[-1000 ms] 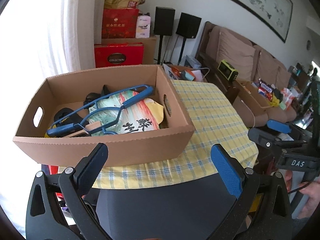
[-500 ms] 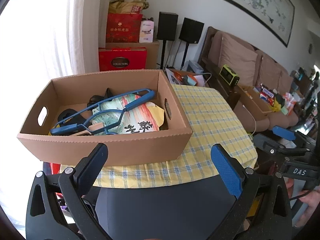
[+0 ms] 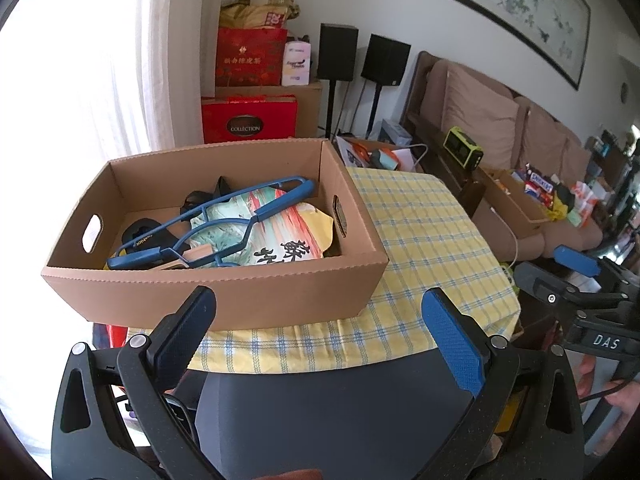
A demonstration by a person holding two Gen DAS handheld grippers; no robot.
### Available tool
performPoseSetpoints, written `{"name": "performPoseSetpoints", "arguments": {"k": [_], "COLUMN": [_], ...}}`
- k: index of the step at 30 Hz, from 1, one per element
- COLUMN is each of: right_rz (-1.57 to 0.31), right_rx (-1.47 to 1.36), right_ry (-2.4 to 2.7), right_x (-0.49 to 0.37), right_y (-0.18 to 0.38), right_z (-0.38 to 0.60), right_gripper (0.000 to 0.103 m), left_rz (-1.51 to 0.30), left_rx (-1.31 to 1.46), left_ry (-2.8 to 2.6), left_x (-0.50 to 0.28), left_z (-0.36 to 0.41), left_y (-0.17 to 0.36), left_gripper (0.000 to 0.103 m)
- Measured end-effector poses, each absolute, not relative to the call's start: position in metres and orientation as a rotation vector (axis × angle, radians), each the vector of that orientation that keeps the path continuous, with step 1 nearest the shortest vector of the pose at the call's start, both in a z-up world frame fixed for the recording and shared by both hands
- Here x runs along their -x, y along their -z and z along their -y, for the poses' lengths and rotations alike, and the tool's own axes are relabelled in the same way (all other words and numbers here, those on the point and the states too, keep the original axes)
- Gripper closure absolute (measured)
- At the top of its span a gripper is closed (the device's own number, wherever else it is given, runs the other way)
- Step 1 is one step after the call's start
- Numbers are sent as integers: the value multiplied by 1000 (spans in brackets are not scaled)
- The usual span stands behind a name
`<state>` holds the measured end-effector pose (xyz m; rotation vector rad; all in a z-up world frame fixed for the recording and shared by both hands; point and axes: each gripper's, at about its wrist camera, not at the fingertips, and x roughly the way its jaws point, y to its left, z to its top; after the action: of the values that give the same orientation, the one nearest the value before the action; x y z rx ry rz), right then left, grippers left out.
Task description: Organize objects
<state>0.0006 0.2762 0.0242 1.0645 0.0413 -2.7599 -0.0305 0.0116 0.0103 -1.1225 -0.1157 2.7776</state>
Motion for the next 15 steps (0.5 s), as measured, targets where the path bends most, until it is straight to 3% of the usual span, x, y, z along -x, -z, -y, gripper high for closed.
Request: {"name": "performPoseSetpoints", "arguments": {"k": [15], "right_rz": [-35], "right_rx": [-1072], "right_ry": [2789], "right_x": [-3], "right_y": [-23], "right_z": [-280], "right_gripper": [0], "left_rz": [122], "left_rx": [1140], "left_ry": [-2760], "left_x": [28], "left_z": [-21], "left_y": [-7], "left_gripper": [0]}}
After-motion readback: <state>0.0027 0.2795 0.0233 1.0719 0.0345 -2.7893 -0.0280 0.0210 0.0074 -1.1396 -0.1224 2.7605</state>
